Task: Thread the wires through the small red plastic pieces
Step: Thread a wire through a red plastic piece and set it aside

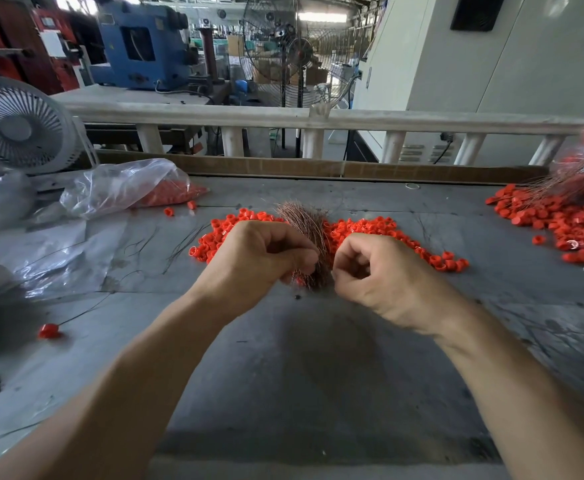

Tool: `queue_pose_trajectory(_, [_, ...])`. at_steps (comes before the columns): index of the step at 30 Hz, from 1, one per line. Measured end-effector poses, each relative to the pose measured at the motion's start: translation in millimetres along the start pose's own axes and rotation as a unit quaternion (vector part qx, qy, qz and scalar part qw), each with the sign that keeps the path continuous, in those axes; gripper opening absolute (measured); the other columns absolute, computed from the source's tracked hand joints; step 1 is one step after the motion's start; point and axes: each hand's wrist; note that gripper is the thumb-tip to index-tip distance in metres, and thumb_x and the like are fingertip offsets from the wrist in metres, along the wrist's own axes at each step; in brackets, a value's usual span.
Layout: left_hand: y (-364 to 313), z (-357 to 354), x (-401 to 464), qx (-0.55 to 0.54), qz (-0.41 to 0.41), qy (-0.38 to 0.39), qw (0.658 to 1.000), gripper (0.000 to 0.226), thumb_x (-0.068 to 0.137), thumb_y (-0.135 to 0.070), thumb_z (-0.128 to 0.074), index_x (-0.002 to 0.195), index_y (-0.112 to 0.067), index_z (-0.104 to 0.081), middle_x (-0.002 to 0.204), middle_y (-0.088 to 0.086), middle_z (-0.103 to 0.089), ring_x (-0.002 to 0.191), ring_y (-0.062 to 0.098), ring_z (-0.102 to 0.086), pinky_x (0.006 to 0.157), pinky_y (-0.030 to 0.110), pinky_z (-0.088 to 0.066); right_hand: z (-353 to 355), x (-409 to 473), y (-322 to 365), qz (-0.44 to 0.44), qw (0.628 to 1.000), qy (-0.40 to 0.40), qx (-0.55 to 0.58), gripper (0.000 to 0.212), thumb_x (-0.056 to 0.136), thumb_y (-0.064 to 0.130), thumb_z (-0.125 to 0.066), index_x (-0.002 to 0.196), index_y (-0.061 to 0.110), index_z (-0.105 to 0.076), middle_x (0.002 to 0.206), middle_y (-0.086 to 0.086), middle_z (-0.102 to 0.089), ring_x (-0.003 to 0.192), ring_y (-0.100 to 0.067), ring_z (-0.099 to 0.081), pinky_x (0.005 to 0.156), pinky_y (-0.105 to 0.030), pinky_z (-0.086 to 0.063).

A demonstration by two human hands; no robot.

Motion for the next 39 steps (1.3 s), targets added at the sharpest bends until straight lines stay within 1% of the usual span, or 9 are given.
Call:
queue_pose_trajectory(3, [0,1,0,-0.005,0.001,-0.024,1.000,0.008,0.085,-0.008,-0.080,0.086,-0.016,-0.081,0.065,-0.007,-0.073,0.049,-0.003,-0.055,0.046,0.007,-0.040,-4,2,0,-0.004,0.998,-0.011,0.059,0.010,0.089,0.023,-0.074,0.086,0.028,-0.066,0.074,0.002,-0.073,0.065,-0.018,-0.067,0.065,-0.045,-0.058])
queue_pose_trajectory(6, [-2,-1,0,-0.010,-0.022,-0.015,1.000,0.007,0.084,-0.008,-0.080,0.087,-0.014,-0.081,0.062,-0.010,-0.070,0.050,-0.003,-0.056,0.047,0.007,-0.039,-8,2,4,0.004,0.991,0.001,0.135,0.005,0.095,0.020,-0.071,0.096,0.024,-0.069,0.078,-0.002,-0.076,0.062,-0.018,-0.069,0.048,-0.019,-0.047])
queue_pose_trajectory(8, [-2,-3,0,-0.009,-0.031,-0.028,0.999,0.005,0.084,-0.008,-0.080,0.088,-0.011,-0.081,0.058,-0.011,-0.066,0.046,-0.002,-0.051,0.046,0.008,-0.037,-12,3,8,0.002,0.988,-0.011,0.157,0.002,0.096,0.018,-0.070,0.094,0.019,-0.070,0.076,-0.003,-0.076,0.059,-0.018,-0.068,0.043,-0.011,-0.040])
queue_pose_trajectory(15, [1,-6,-1,0.080,-0.031,-0.079,0.993,0.010,0.085,-0.015,-0.081,0.080,-0.023,-0.078,0.055,-0.021,-0.063,0.045,-0.006,-0.050,0.048,0.006,-0.037,-15,3,5,-0.006,0.992,-0.063,0.105,0.014,0.097,0.017,-0.068,0.084,0.021,-0.069,0.073,0.002,-0.075,0.057,-0.014,-0.068,0.044,-0.015,-0.040])
queue_pose_trajectory(19, [2,-7,-1,0.121,-0.031,-0.078,0.989,0.013,0.086,-0.018,-0.080,0.078,-0.028,-0.077,0.062,-0.023,-0.066,0.051,-0.008,-0.053,0.051,0.006,-0.037,-15,3,5,-0.005,0.995,-0.051,0.085,0.012,0.095,0.020,-0.071,0.084,0.023,-0.070,0.076,0.001,-0.075,0.063,-0.016,-0.070,0.062,-0.042,-0.058])
queue_pose_trajectory(21, [2,-6,-1,0.133,-0.037,-0.066,0.988,0.016,0.086,-0.017,-0.079,0.076,-0.029,-0.075,0.065,-0.022,-0.066,0.054,-0.006,-0.054,0.053,0.007,-0.038,-16,2,5,0.002,0.995,-0.047,0.089,0.012,0.095,0.020,-0.072,0.084,0.024,-0.070,0.075,0.001,-0.075,0.061,-0.016,-0.068,0.065,-0.046,-0.058])
queue_pose_trajectory(25, [0,-4,-2,0.180,-0.058,-0.022,0.982,0.014,0.086,-0.011,-0.077,0.079,-0.023,-0.074,0.074,-0.019,-0.068,0.065,-0.001,-0.058,0.060,0.008,-0.040,-15,1,5,0.021,0.998,-0.030,0.048,0.012,0.094,0.024,-0.073,0.083,0.026,-0.070,0.076,0.008,-0.073,0.063,-0.005,-0.063,0.062,-0.028,-0.050])
queue_pose_trajectory(32, [-2,0,-2,0.217,-0.066,0.013,0.974,0.015,0.088,-0.008,-0.074,0.081,-0.020,-0.073,0.070,-0.020,-0.066,0.072,-0.005,-0.060,0.063,0.005,-0.040,-13,1,5,0.020,1.000,-0.001,-0.001,0.014,0.095,0.029,-0.071,0.081,0.029,-0.071,0.075,0.013,-0.072,0.071,-0.005,-0.066,0.071,-0.031,-0.054])
queue_pose_trajectory(39, [5,21,5,0.223,0.029,-0.149,0.963,0.014,0.089,-0.016,-0.074,0.080,-0.025,-0.073,0.069,-0.017,-0.068,0.062,-0.002,-0.060,0.054,0.014,-0.043,-13,4,-4,0.000,0.995,-0.087,0.042,0.016,0.097,0.023,-0.067,0.082,0.026,-0.068,0.072,0.012,-0.073,0.054,0.001,-0.059,0.057,-0.018,-0.044])
Point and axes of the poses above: each hand's wrist, its own x-axis towards the middle knuckle, its own z-axis out of the back of the hand, y = z × x
